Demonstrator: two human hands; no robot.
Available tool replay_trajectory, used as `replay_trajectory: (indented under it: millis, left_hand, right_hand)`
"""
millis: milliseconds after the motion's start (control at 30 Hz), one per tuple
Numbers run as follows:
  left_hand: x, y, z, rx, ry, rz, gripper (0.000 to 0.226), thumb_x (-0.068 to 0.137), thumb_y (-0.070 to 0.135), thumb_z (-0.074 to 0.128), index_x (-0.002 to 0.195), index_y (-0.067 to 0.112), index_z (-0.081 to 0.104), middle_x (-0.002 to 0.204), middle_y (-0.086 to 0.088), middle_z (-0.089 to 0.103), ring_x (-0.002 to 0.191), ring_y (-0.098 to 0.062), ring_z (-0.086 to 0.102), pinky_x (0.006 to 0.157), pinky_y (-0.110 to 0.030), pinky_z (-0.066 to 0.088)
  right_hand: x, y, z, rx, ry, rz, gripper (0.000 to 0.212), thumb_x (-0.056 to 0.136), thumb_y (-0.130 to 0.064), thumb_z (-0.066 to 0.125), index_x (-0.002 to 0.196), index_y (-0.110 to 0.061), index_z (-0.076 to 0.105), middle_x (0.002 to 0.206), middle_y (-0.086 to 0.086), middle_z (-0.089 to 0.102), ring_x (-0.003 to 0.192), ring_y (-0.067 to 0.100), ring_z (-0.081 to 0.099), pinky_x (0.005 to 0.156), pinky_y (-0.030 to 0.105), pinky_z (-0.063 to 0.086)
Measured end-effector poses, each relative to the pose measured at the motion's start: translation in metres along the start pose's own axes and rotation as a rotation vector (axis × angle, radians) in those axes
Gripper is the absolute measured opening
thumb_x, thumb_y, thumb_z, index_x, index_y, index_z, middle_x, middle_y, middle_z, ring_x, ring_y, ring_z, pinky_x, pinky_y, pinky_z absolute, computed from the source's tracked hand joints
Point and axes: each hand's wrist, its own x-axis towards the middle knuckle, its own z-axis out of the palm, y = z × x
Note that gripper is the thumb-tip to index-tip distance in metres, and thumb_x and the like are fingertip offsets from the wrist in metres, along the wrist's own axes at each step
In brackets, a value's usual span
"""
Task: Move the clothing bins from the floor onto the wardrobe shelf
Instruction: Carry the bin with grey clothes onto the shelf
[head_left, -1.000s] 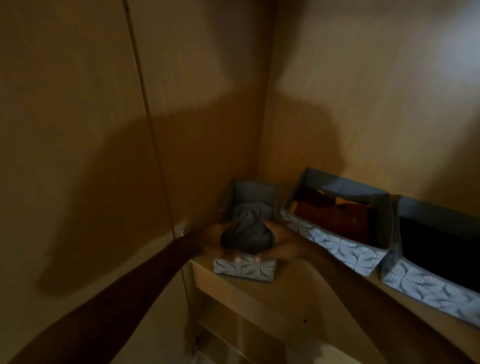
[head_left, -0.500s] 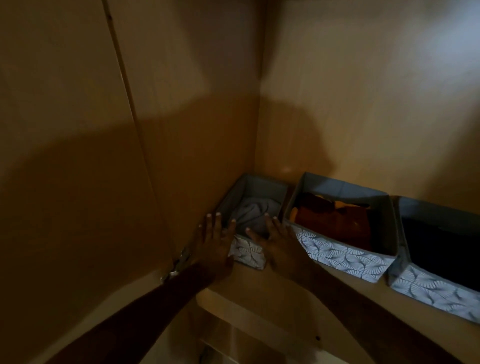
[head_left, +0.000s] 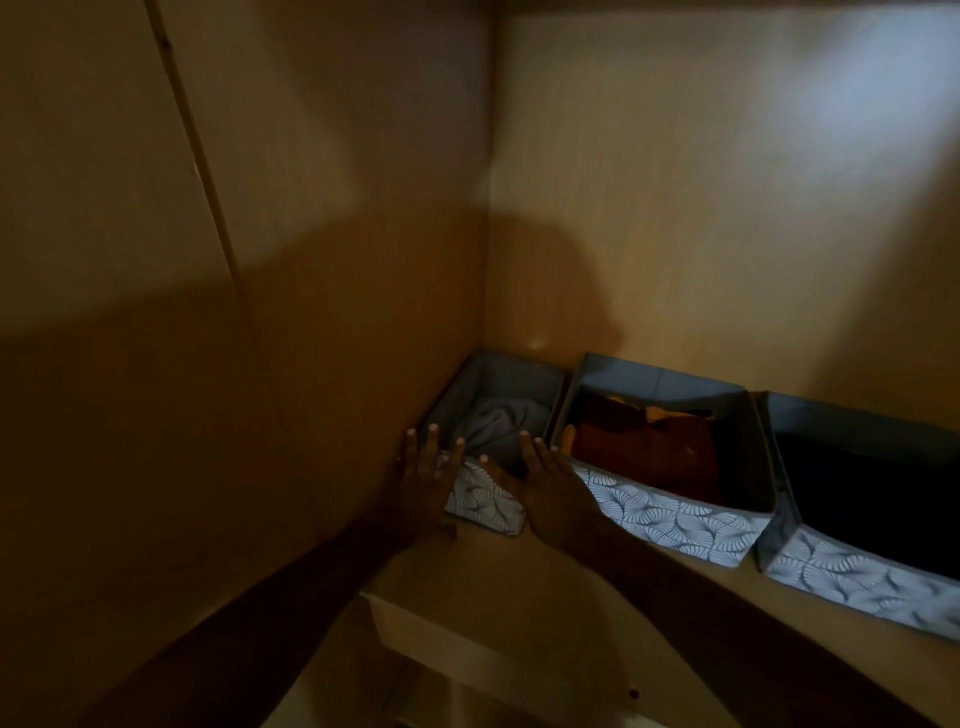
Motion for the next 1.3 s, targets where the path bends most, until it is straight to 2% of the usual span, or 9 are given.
replay_trajectory:
  millis: [200, 333, 467, 533, 600, 767, 933, 1067, 1300]
  left_hand:
    - [0.022, 0.007, -0.024, 0.043, 0.017, 0.071, 0.141, 0.056, 0.069, 0.076, 0.135, 0.03, -0.034, 0.152, -0.021, -0.022, 0.13, -0.051, -0.024, 0.104, -0.076, 0.015]
    - [0.036, 0.013, -0.028, 0.071, 0.071, 0.085, 0.149, 0.052, 0.075, 0.074, 0.146, 0.022, -0.029, 0.154, -0.02, -0.016, 0.14, -0.06, 0.002, 0.103, -0.075, 0.024]
    - [0.061, 0.003, -0.008, 0.054, 0.132, 0.054, 0.178, 0.009, 0.096, 0.053, 0.153, 0.012, -0.01, 0.13, -0.03, 0.05, 0.103, -0.057, 0.061, 0.064, -0.065, 0.052]
    - [0.053, 0.011, -0.028, 0.065, 0.04, 0.02, 0.168, 0.025, 0.088, 0.067, 0.148, 0.022, -0.026, 0.145, -0.032, 0.039, 0.125, -0.059, 0.043, 0.081, -0.068, 0.047]
    - [0.052, 0.016, -0.03, 0.037, 0.025, 0.04, 0.142, 0.06, 0.067, 0.075, 0.142, 0.027, -0.033, 0.16, -0.022, -0.01, 0.143, -0.055, -0.004, 0.107, -0.071, 0.019]
    - [0.057, 0.023, -0.037, 0.016, -0.105, 0.005, 0.126, 0.07, 0.064, 0.07, 0.152, 0.02, -0.015, 0.158, -0.02, -0.024, 0.142, -0.052, -0.02, 0.11, -0.069, 0.006]
    - [0.059, 0.019, -0.032, -0.046, -0.036, 0.013, 0.126, 0.07, 0.063, 0.072, 0.15, 0.03, -0.019, 0.155, -0.017, -0.027, 0.143, -0.05, -0.018, 0.111, -0.071, 0.005]
    - [0.038, 0.018, -0.038, -0.327, -0.04, -0.018, 0.11, 0.084, 0.049, 0.067, 0.152, 0.016, -0.014, 0.157, -0.019, -0.027, 0.147, -0.039, -0.015, 0.117, -0.056, 0.007]
    - [-0.031, 0.024, -0.019, -1.289, 0.285, -0.053, 0.048, 0.092, 0.003, 0.059, 0.136, 0.017, 0.047, 0.127, -0.001, 0.06, 0.118, -0.018, 0.057, 0.103, -0.028, 0.045]
  right_hand:
    - [0.02, 0.011, -0.004, -0.028, -0.006, 0.04, 0.083, 0.074, -0.067, -0.003, 0.151, -0.036, -0.002, 0.156, 0.031, -0.009, 0.145, 0.048, -0.003, 0.116, 0.05, -0.01]
    - [0.031, 0.02, 0.001, 0.014, 0.019, 0.062, 0.08, 0.078, -0.065, 0.002, 0.151, -0.034, 0.007, 0.155, 0.033, -0.002, 0.143, 0.051, 0.004, 0.114, 0.052, -0.01]
    - [0.04, 0.029, 0.001, -0.018, -0.017, 0.075, 0.064, 0.097, -0.051, 0.032, 0.151, -0.033, 0.004, 0.156, 0.031, -0.006, 0.145, 0.049, 0.0, 0.116, 0.051, -0.009]
    - [0.042, 0.034, -0.004, -0.036, -0.046, 0.091, 0.066, 0.093, -0.056, 0.021, 0.151, -0.033, 0.001, 0.156, 0.03, -0.008, 0.145, 0.047, -0.001, 0.117, 0.051, -0.008]
    - [0.043, 0.036, -0.005, -0.036, -0.041, 0.091, 0.076, 0.08, -0.06, 0.005, 0.151, -0.033, 0.005, 0.156, 0.032, -0.003, 0.144, 0.049, 0.004, 0.118, 0.054, -0.003]
    - [0.056, 0.044, 0.01, -0.048, -0.039, 0.168, 0.063, 0.073, -0.043, 0.067, 0.134, -0.032, 0.053, 0.126, 0.033, 0.056, 0.109, 0.048, 0.061, 0.092, 0.057, 0.047]
    - [0.051, 0.04, 0.011, -0.038, 0.026, 0.099, 0.059, 0.101, -0.034, 0.036, 0.151, -0.034, 0.005, 0.157, 0.03, 0.002, 0.145, 0.047, 0.005, 0.118, 0.054, 0.0]
    - [0.042, 0.032, 0.008, 0.037, -0.019, 0.125, 0.071, 0.093, -0.06, 0.037, 0.149, -0.042, -0.002, 0.159, 0.022, -0.005, 0.146, 0.044, 0.001, 0.116, 0.057, -0.006]
    - [-0.017, -0.002, 0.014, 0.809, 0.493, 0.061, 0.05, 0.093, -0.02, 0.053, 0.141, -0.027, 0.043, 0.147, 0.001, 0.042, 0.138, 0.021, 0.038, 0.111, 0.05, 0.036]
